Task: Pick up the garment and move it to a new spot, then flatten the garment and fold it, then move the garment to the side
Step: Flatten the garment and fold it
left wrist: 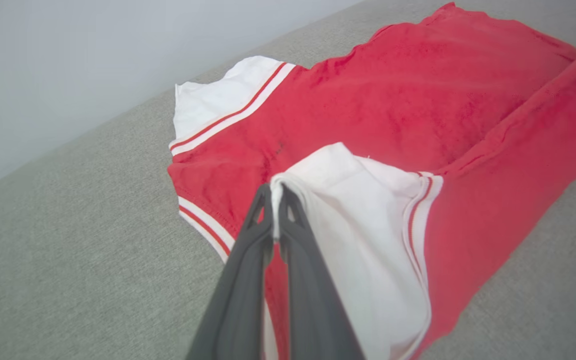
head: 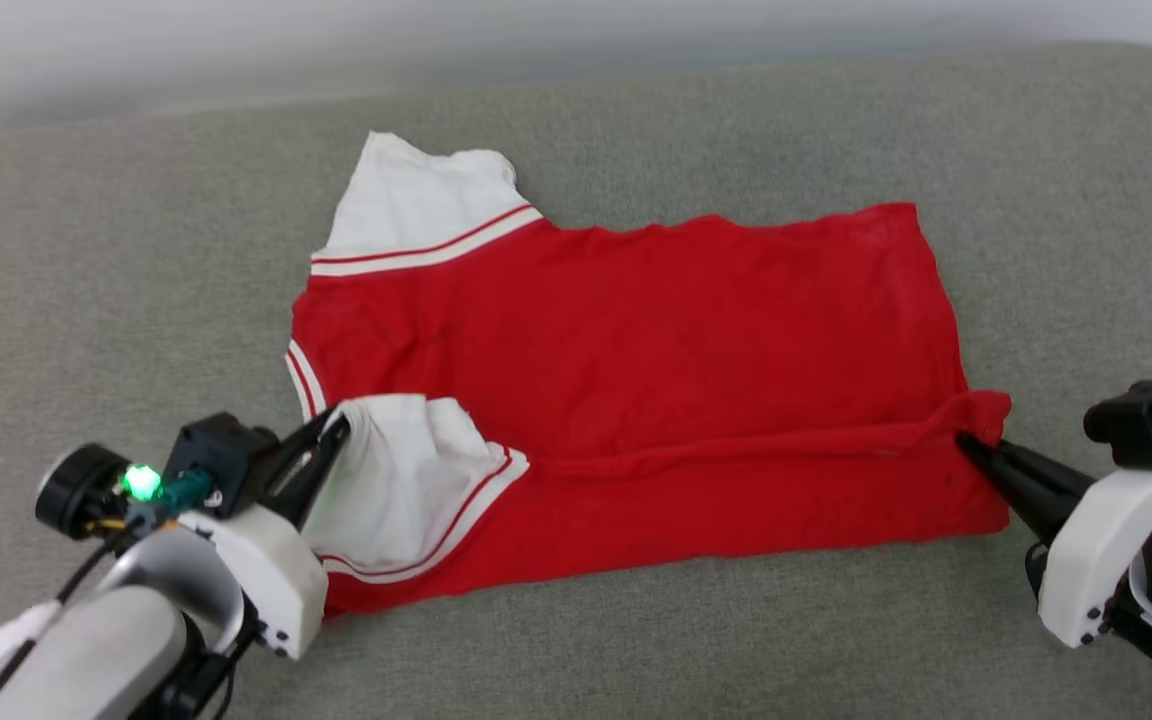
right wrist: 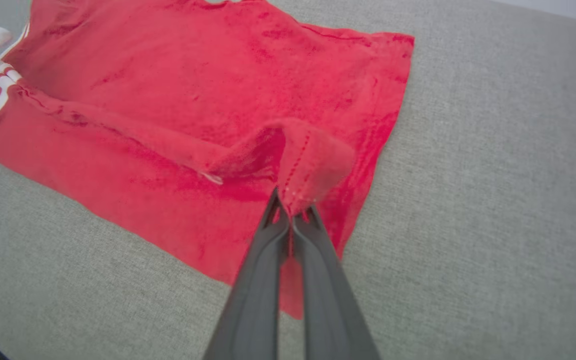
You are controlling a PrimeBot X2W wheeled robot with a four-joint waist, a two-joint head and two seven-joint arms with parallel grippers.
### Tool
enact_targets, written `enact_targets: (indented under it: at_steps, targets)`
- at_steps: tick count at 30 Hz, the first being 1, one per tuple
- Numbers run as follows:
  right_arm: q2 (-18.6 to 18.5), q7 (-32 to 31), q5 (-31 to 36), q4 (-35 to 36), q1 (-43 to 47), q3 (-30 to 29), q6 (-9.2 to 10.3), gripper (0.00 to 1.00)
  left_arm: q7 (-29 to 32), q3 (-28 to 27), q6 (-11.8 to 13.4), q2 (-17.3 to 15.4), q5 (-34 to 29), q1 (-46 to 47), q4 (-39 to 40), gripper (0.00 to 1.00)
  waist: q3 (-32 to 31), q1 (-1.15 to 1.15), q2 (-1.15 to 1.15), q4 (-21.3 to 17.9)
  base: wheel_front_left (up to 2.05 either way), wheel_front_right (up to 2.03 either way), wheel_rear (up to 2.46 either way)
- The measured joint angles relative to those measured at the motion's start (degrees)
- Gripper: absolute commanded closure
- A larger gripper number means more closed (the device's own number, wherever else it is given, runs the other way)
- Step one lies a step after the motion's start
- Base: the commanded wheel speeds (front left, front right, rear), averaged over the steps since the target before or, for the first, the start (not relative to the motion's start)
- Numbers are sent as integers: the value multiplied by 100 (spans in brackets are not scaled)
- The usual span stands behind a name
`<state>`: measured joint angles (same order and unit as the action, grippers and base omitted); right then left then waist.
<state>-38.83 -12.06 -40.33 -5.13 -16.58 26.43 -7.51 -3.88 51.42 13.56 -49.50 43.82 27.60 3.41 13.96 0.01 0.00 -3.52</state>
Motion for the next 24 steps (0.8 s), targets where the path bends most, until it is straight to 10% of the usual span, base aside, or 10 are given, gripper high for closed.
enact_targets:
  at_steps: [19, 20, 21, 22, 24]
  targets:
    - [339, -174, 24, -1178, -992, 575, 0, 100, -136, 143, -1017, 851, 178, 725, -2297, 100, 702, 0, 0, -78, 0, 0, 0]
    - [352, -124, -11, -1211, -998, 593, 0, 99, -158, 135, -1035, 891, 191, 737, -2368, 88, 664, 0, 0, -66, 0, 0, 0]
    - [358, -78, -31, -1234, -999, 606, 0, 66, -189, 134, -1060, 910, 203, 740, -2421, 47, 621, 0, 0, -56, 0, 0, 0]
    - [356, -35, -33, -1241, -1002, 628, 0, 6, -207, 125, -1084, 916, 234, 741, -2463, 0, 571, 0, 0, -45, 0, 0, 0]
    - [333, 75, -21, -1205, -1011, 686, 0, 0, -232, 103, -1109, 900, 268, 759, -2484, 0, 457, 0, 0, -23, 0, 0, 0]
